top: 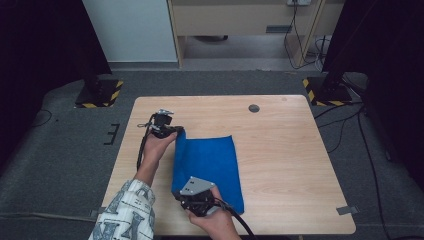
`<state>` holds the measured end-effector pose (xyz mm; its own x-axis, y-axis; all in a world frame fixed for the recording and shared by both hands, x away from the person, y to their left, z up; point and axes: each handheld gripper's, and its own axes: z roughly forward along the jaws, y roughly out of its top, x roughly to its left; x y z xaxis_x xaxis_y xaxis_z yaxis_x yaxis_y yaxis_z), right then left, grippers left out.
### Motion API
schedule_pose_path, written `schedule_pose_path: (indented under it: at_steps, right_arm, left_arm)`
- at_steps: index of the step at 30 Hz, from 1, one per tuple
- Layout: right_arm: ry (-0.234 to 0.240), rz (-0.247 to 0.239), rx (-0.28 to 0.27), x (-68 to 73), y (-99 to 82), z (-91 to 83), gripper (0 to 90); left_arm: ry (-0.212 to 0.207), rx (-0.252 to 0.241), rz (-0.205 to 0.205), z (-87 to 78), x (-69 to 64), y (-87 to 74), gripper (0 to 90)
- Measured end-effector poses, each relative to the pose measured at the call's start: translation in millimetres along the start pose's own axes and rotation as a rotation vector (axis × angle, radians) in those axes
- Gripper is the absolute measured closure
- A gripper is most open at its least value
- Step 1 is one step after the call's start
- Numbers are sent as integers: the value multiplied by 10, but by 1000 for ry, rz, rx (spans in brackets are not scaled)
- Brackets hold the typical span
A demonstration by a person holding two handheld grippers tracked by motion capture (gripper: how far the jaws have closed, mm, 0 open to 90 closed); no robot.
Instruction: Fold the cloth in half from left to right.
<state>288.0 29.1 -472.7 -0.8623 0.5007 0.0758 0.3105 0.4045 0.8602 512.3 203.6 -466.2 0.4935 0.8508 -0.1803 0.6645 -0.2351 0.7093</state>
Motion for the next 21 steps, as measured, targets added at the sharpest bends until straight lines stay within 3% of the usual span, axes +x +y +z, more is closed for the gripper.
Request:
schedule_pose_path:
  at_steps: [12, 21]
  right_arm:
    - [-29, 16, 2, -144, -223, -281, 866]
    - [-48, -3, 13, -176, -280, -376, 866]
  left_arm:
    - [-60, -13, 41, 261, -415, 160, 869]
    - [-78, -32, 38, 330, -513, 203, 870]
